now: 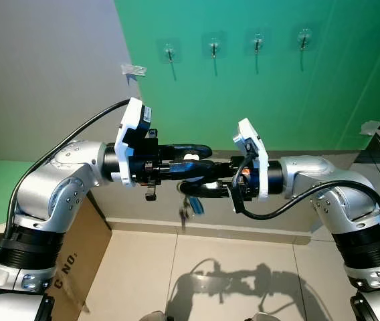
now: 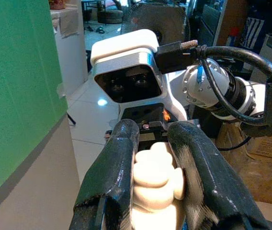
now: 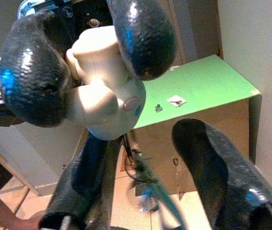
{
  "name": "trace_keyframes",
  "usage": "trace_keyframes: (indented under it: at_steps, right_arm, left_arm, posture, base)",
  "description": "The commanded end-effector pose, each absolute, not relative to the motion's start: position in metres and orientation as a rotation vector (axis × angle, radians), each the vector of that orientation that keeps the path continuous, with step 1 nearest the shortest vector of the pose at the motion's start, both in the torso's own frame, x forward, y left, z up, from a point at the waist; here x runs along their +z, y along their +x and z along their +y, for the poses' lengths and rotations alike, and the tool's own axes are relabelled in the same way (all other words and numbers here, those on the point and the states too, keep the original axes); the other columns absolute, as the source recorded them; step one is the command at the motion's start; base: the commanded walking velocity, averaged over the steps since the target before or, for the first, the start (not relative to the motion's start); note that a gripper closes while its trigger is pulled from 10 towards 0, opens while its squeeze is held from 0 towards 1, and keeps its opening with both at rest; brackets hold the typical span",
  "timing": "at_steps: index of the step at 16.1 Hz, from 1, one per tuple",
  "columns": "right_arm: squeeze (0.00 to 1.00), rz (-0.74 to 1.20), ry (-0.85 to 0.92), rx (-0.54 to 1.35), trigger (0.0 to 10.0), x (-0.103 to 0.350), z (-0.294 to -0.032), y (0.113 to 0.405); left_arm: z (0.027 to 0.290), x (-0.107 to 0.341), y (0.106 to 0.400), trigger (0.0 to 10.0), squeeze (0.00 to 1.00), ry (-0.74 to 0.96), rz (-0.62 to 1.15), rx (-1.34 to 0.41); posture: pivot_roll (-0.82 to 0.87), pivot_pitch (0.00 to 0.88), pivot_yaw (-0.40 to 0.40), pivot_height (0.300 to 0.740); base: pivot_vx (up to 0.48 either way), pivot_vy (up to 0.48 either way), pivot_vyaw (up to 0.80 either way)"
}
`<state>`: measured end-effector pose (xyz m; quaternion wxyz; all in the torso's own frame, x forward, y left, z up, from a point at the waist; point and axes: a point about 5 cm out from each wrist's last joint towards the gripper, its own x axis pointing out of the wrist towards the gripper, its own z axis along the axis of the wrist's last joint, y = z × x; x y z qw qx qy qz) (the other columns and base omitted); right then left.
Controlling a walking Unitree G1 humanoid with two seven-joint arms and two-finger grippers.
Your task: Hang keys on a hook
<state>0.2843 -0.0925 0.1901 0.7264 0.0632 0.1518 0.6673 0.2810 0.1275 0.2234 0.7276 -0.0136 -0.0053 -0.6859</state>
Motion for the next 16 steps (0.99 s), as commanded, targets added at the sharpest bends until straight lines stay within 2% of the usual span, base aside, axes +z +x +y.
trace_keyframes:
  at_steps: [1,16]
  right_arm:
    - [0.00,0.303,0.136,1.494,0.0,0.1984,-0.0892,0.2824]
    - [0.00,0.296,0.170,1.466,0.0,0.1982,-0.0911,0.2836]
  left_arm:
    - [0.1261,0.2299,0.2795,0.0,0.00,-0.004,-0.027,-1.530]
    - [0.1270,0.2257,0.2856,0.0,0.00,0.026,-0.026,-1.471]
  posture:
    - [-0.21,0.000,0.134,0.736]
    - [-0.22,0.000,0.133,0.736]
  base:
    - [0.000,0.000,0.00]
    - [0.000,0.000,0.00]
